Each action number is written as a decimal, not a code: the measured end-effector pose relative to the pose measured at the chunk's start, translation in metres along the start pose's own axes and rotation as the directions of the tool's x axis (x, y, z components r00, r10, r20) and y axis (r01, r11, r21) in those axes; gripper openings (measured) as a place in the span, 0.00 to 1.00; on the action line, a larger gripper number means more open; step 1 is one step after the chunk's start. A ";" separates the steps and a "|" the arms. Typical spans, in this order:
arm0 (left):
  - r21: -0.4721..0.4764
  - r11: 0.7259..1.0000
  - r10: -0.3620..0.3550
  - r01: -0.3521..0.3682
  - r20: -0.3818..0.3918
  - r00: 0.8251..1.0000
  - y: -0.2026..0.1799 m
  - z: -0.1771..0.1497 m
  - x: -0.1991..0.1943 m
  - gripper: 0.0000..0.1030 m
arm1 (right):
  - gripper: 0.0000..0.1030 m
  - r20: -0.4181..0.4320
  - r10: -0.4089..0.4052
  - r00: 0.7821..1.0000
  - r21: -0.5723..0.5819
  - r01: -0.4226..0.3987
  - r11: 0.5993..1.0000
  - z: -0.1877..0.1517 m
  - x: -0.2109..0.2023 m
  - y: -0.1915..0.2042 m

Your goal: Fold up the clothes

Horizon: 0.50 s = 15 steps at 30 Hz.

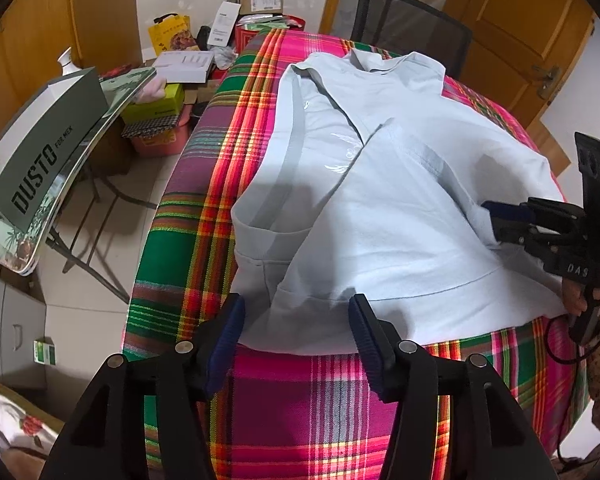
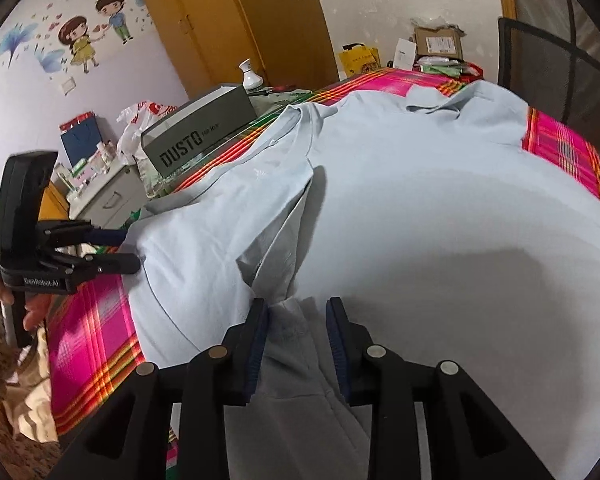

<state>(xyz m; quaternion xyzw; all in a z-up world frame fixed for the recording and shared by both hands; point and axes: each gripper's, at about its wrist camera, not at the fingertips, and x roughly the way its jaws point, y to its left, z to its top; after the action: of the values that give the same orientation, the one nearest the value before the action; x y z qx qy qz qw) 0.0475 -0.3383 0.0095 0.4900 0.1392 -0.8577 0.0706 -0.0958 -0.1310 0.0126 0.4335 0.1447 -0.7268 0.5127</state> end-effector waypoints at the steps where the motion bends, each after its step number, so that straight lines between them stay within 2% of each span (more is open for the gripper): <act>1: 0.001 1.000 0.000 0.000 0.000 1.000 0.000 0.000 0.000 0.56 | 0.30 0.000 0.002 1.000 -0.003 -0.002 1.000 0.000 0.001 0.002; 4: 0.003 1.000 0.001 -0.001 0.000 1.000 -0.001 0.000 0.001 0.57 | 0.30 0.001 0.010 1.000 0.006 -0.010 1.000 0.000 0.001 -0.001; 6: 0.004 1.000 0.001 -0.001 -0.001 1.000 -0.001 0.000 0.001 0.58 | 0.25 -0.002 0.009 1.000 0.006 -0.009 1.000 0.000 0.001 -0.001; 8: 0.003 1.000 0.002 -0.002 -0.001 1.000 -0.001 0.000 0.001 0.58 | 0.14 -0.006 0.013 1.000 -0.013 -0.013 1.000 0.000 0.001 0.002; 10: 0.002 1.000 0.003 -0.003 -0.002 1.000 -0.001 0.001 0.001 0.58 | 0.09 0.001 0.006 1.000 -0.033 -0.006 0.999 0.000 0.000 0.006; 12: 0.002 1.000 0.004 -0.004 -0.001 1.000 -0.001 0.001 0.001 0.58 | 0.08 0.024 -0.006 1.000 -0.020 0.006 1.000 0.000 -0.006 0.003; 15: 0.003 1.000 0.005 -0.005 0.001 1.000 -0.001 0.000 0.001 0.58 | 0.07 0.066 -0.068 0.996 0.045 0.065 0.997 -0.002 -0.018 -0.013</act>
<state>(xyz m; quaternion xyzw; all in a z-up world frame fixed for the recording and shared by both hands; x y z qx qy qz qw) 0.0464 -0.3369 0.0090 0.4900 0.1364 -0.8579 0.0721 -0.1043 -0.1131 0.0229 0.4145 0.1262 -0.7606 0.4834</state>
